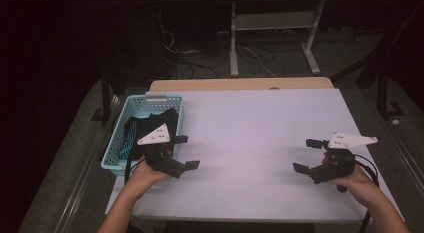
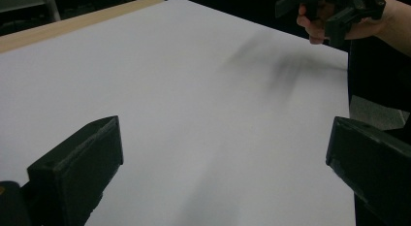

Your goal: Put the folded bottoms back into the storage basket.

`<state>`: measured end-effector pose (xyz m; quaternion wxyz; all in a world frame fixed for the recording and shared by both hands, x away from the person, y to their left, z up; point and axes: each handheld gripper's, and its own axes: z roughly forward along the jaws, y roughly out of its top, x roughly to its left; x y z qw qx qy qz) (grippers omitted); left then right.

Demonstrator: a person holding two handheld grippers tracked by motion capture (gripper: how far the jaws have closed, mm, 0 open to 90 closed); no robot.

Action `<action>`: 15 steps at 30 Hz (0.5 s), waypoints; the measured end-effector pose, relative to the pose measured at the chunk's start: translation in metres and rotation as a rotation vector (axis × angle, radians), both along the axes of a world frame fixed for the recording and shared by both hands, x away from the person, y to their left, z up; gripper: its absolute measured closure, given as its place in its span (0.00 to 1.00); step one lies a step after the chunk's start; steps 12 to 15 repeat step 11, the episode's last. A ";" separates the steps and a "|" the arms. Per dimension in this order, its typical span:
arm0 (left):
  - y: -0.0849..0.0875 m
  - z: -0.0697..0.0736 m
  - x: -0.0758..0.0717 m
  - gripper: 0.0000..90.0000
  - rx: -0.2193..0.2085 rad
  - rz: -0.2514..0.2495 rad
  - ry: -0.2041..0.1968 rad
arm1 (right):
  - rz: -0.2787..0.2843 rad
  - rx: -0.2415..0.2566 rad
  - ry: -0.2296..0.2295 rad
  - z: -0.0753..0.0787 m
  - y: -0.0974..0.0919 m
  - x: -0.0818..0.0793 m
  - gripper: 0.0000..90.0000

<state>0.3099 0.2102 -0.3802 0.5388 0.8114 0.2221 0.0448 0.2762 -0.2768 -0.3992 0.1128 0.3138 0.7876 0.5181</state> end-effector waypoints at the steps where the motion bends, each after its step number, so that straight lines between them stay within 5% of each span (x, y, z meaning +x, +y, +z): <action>1: 0.000 0.000 0.000 0.00 0.000 0.000 0.000 | -0.005 -0.001 0.006 -0.002 -0.003 -0.002 0.00; 15: 0.001 0.000 0.001 0.00 -0.008 0.002 0.002 | -0.003 0.015 0.017 -0.005 -0.010 -0.005 0.00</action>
